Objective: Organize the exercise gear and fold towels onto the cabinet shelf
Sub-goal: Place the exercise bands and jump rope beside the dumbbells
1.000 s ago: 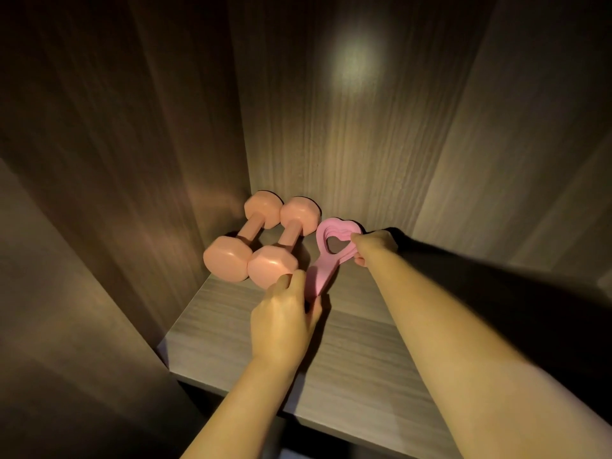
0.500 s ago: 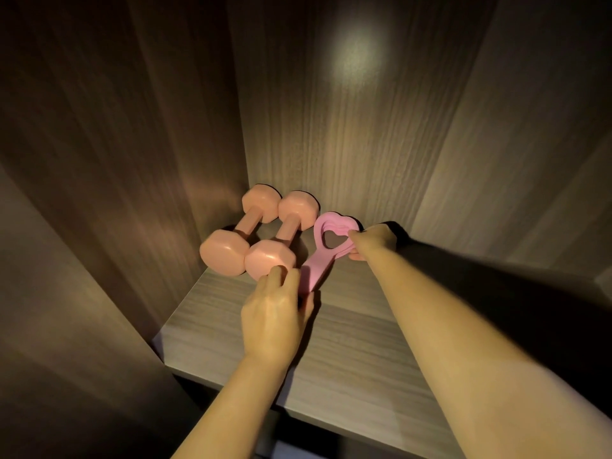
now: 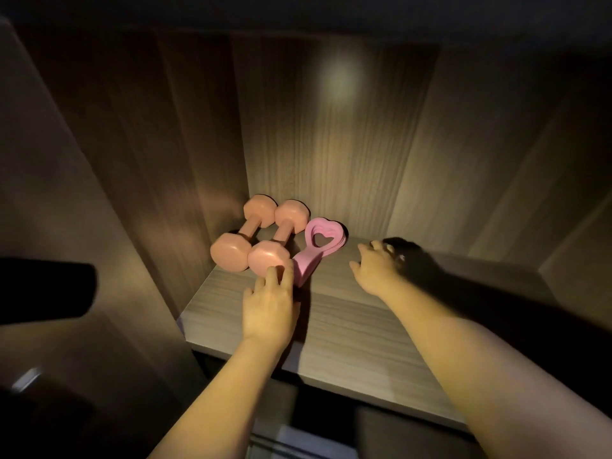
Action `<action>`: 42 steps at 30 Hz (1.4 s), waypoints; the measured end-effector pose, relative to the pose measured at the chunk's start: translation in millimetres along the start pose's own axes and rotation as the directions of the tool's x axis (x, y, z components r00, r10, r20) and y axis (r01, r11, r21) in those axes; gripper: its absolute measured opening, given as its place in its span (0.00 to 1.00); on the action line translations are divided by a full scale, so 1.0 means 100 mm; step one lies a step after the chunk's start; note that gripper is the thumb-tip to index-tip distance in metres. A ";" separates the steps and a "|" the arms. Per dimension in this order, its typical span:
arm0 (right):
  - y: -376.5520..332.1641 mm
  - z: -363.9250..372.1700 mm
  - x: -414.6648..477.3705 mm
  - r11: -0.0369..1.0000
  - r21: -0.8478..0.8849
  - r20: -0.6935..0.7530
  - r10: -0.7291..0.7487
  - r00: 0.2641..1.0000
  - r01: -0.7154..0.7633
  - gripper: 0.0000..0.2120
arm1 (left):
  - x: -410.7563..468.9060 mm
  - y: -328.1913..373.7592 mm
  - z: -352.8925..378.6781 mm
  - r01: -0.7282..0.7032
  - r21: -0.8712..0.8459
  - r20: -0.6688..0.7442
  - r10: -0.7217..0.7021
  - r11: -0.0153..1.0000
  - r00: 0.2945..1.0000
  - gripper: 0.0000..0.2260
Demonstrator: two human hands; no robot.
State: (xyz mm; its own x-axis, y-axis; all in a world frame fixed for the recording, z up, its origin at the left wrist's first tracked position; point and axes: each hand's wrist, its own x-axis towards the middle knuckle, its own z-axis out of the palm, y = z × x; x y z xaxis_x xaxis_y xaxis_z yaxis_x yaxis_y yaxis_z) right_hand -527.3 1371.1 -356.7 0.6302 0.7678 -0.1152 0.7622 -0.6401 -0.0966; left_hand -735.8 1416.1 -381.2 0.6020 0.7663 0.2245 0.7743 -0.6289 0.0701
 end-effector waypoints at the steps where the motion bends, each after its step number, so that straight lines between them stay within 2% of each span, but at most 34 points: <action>1: 0.05 -0.05 -0.18 0.999 -0.038 0.031 -0.016 0.999 0.018 0.26 | -0.08 0.03 -0.09 0.005 0.005 0.023 -0.005 1.000 1.000 0.34; 7: 0.33 -0.32 -1.57 0.993 -0.042 0.125 -0.101 0.987 0.107 0.28 | -0.93 0.28 -0.68 -0.001 -0.082 0.134 0.012 0.997 0.991 0.29; 10: 0.44 -0.26 -2.36 0.987 -0.036 0.058 -0.156 0.986 0.159 0.28 | -1.46 0.42 -0.88 -0.050 -0.103 0.122 0.062 0.993 0.991 0.26; 13: 0.49 -0.10 -2.91 0.974 -0.052 0.064 -0.216 0.974 0.220 0.28 | -1.85 0.56 -0.94 -0.127 -0.127 0.119 0.142 0.984 0.983 0.24; 18: 0.60 -0.01 -2.98 0.980 -0.045 0.010 -0.194 0.981 0.194 0.28 | -1.91 0.72 -0.98 -0.166 -0.098 0.089 0.175 0.981 0.981 0.24; 22: 0.70 -0.21 -2.78 0.989 -0.026 0.093 -0.141 0.986 0.144 0.29 | -1.70 0.80 -1.15 -0.161 -0.066 0.232 0.172 0.985 0.957 0.24; 28: 0.81 -1.08 -3.19 0.996 0.038 0.229 -0.092 0.969 0.085 0.31 | -1.59 1.05 -2.01 -0.203 -0.059 0.492 0.205 0.977 0.846 0.26; 32: 0.97 -1.66 -3.75 0.994 0.082 0.325 0.046 0.945 -0.077 0.31 | -1.71 1.32 -2.66 -0.249 -0.140 0.629 0.280 0.958 0.726 0.27; 35: 1.15 -1.90 -4.02 0.979 0.079 0.311 0.156 0.938 -0.189 0.31 | -1.75 1.63 -2.91 -0.369 -0.199 0.641 0.405 0.908 0.651 0.27; 38: 1.37 -2.02 -4.23 0.956 0.063 0.269 0.260 0.927 -0.286 0.30 | -1.75 2.03 -3.01 -0.510 -0.279 0.624 0.557 0.814 0.548 0.27; 42: 1.81 -1.96 -4.52 0.894 0.062 0.243 0.418 0.876 -0.444 0.30 | -1.83 2.59 -2.99 -0.655 -0.317 0.584 0.685 0.686 0.435 0.26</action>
State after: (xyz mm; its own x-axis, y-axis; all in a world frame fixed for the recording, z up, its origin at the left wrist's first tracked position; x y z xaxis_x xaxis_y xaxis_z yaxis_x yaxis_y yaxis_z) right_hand -645.4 914.0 -128.7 0.8343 0.3985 -0.3810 0.3927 -0.9146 -0.0967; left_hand -703.9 1073.6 -113.7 0.9063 -0.0207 -0.4221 0.0754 -0.9749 0.2096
